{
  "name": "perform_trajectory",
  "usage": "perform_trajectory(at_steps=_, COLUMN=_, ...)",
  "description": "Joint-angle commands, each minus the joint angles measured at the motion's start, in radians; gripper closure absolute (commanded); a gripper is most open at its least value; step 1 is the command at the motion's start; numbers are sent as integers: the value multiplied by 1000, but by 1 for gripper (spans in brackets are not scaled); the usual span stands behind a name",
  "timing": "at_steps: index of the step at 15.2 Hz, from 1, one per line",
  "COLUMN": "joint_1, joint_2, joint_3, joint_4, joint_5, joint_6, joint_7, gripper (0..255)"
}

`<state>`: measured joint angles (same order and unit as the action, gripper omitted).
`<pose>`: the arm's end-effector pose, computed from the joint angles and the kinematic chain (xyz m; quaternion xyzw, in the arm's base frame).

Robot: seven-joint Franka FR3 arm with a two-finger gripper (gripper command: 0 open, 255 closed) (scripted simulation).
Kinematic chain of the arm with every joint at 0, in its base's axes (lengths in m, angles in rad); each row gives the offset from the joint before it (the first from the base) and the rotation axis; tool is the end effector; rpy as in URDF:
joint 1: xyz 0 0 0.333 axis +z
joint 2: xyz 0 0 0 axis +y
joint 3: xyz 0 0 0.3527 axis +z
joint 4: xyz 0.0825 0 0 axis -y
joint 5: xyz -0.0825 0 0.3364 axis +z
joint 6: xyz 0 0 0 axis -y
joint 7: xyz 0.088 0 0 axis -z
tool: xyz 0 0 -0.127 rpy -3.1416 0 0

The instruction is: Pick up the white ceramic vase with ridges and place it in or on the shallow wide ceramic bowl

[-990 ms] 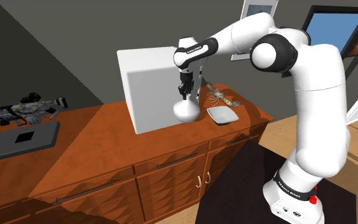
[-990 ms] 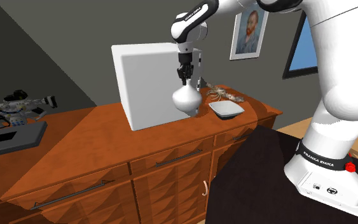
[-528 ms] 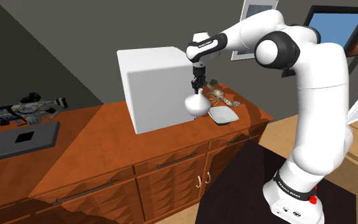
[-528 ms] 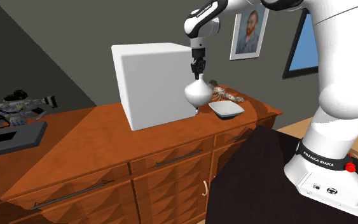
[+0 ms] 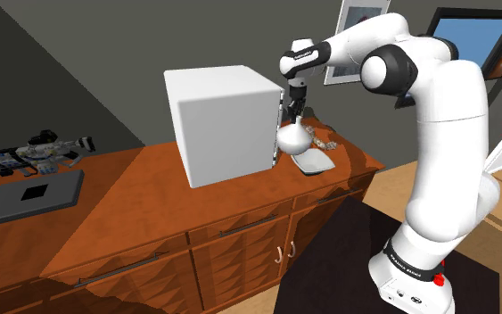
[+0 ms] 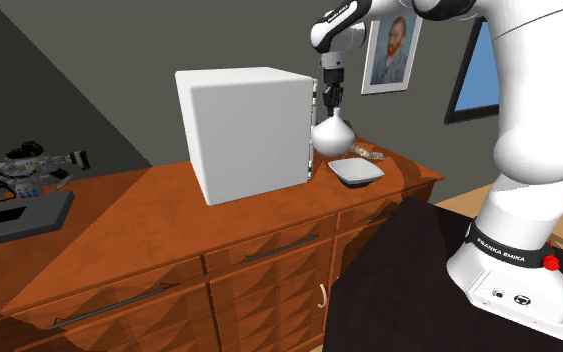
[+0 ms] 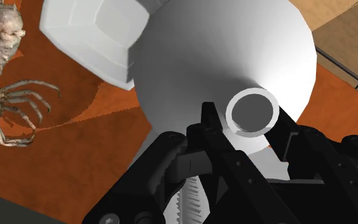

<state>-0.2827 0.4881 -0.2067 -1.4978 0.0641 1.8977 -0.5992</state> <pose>0.5917 -0.2818 0.4164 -0.9977 -0.0532 0.0429 0.0041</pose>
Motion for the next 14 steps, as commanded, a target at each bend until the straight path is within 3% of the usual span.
perform_trajectory(at_steps=1, joint_1=-34, joint_2=18, joint_3=-10, joint_4=41, joint_5=5, joint_6=-22, joint_7=-43, gripper=255)
perform_trajectory(at_steps=8, joint_1=-154, joint_2=105, joint_3=-38, joint_4=218, joint_5=26, joint_6=-110, joint_7=-176, gripper=255)
perform_trajectory(at_steps=12, joint_1=-240, joint_2=199, joint_3=-49, joint_4=396, joint_5=44, joint_6=-192, joint_7=-254, gripper=255)
perform_trajectory(at_steps=14, joint_1=-238, joint_2=199, joint_3=-48, joint_4=369, joint_5=44, joint_6=-165, joint_7=-254, gripper=255)
